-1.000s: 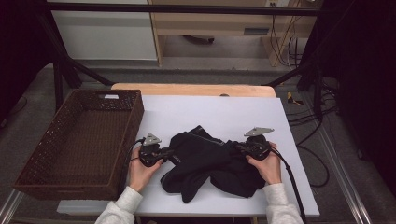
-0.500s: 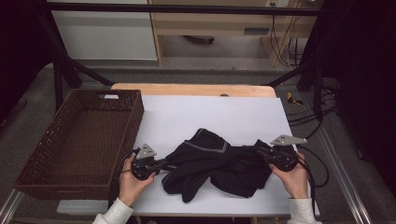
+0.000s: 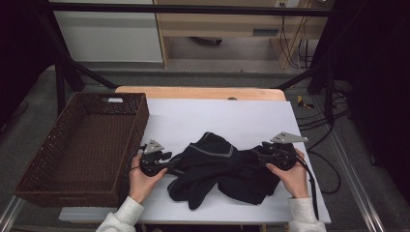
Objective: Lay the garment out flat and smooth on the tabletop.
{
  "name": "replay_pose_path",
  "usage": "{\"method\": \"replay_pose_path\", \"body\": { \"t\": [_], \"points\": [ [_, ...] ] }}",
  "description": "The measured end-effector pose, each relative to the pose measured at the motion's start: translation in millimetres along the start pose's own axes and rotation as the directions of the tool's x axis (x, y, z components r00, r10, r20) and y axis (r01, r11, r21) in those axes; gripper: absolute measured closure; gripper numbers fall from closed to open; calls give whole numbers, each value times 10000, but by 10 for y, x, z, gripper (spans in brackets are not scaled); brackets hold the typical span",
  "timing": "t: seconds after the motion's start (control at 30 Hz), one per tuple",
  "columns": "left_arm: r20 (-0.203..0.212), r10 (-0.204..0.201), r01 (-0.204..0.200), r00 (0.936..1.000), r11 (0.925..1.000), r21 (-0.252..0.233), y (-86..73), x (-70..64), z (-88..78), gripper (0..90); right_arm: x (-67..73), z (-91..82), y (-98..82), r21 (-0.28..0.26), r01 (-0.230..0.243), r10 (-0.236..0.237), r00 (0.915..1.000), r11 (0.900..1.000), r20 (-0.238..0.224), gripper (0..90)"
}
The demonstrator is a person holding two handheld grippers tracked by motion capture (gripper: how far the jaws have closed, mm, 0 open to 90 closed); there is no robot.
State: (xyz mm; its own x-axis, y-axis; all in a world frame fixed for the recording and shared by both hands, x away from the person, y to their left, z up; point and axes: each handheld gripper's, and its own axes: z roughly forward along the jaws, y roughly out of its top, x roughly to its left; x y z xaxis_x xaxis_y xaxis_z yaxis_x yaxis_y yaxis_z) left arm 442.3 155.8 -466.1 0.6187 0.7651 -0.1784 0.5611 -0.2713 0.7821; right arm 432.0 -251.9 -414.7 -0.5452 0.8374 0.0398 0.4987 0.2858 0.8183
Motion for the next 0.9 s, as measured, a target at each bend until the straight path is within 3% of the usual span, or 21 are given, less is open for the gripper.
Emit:
{"method": "replay_pose_path", "body": {
  "t": [0.03, 0.13, 0.23, 0.27, 0.33, 0.37, 0.43, 0.5, 0.57, 0.63, 0.67, 0.73, 0.8, 0.87, 0.9],
  "points": [
    [226, -159, 156, 9996, 9998, 123, -9, 22, 65, 537, 21, 95, 64, -223, -181, 177, 9997, 9996, -182, 376],
    [370, -248, 235, 9990, 9991, 350, -44, 43, 138, 604, 37, 228, 126, -114, -109, 108, 9999, 9999, -73, 366],
    [400, -280, 259, 9988, 9984, 505, -70, 58, 171, 725, 31, 358, 132, 362, -108, 114, 9998, 9993, -161, 363],
    [449, -323, 303, 9985, 9986, 435, -85, 62, 179, 772, 25, 515, 93, 1044, -32, 54, 9998, 9945, -209, 359],
    [459, -184, 160, 9988, 9986, 512, -65, 56, 165, 817, 37, 618, 53, 1433, 54, 6, 9991, 9897, -418, 377],
    [432, -90, 67, 9990, 9986, 530, -51, 50, 157, 828, 48, 658, 37, 1583, 83, -6, 9988, 9874, -483, 407],
    [332, 115, -129, 9994, 9990, 430, 3, 35, 119, 838, 63, 704, 23, 1852, 149, 7, 9965, 9826, -837, 579],
    [185, 184, -186, 9997, 9998, 124, 85, 26, 54, 842, 90, 723, 31, 2197, 467, -241, 9942, 9744, -1044, 759],
    [15, 156, -155, 9999, 9992, -382, 198, 33, -34, 843, 105, 701, 73, 2292, 611, -397, 9945, 9715, -967, 836],
    [-140, 188, -197, 9997, 9979, -611, 267, 42, -80, 844, 87, 647, 144, 1771, 503, -409, 9976, 9829, -565, 849],
    [-482, 233, -286, 9986, 9931, -1141, 420, 69, -183, 844, 53, 600, 204, 1258, 268, -230, 9992, 9917, -313, 852],
    [-771, 246, -376, 9967, 9843, -1723, 591, 100, -284, 843, -1, 524, 307, 559, 63, -66, 10000, 9984, 49, 853],
    [-1023, 113, -361, 9947, 9691, -2441, 756, 132, -370, 842, -64, 442, 433, -284, -43, 58, 9985, 9996, 538, 853],
    [-1274, 53, -435, 9918, 9533, -2988, 895, 183, -416, 837, -133, 371, 546, -1138, -256, 366, 9948, 9932, 954, 851],
    [-1547, 21, -505, 9880, 9495, -3095, 946, 213, -404, 824, -170, 355, 586, -1567, -344, 543, 9907, 9870, 1249, 844]
  ]
}}
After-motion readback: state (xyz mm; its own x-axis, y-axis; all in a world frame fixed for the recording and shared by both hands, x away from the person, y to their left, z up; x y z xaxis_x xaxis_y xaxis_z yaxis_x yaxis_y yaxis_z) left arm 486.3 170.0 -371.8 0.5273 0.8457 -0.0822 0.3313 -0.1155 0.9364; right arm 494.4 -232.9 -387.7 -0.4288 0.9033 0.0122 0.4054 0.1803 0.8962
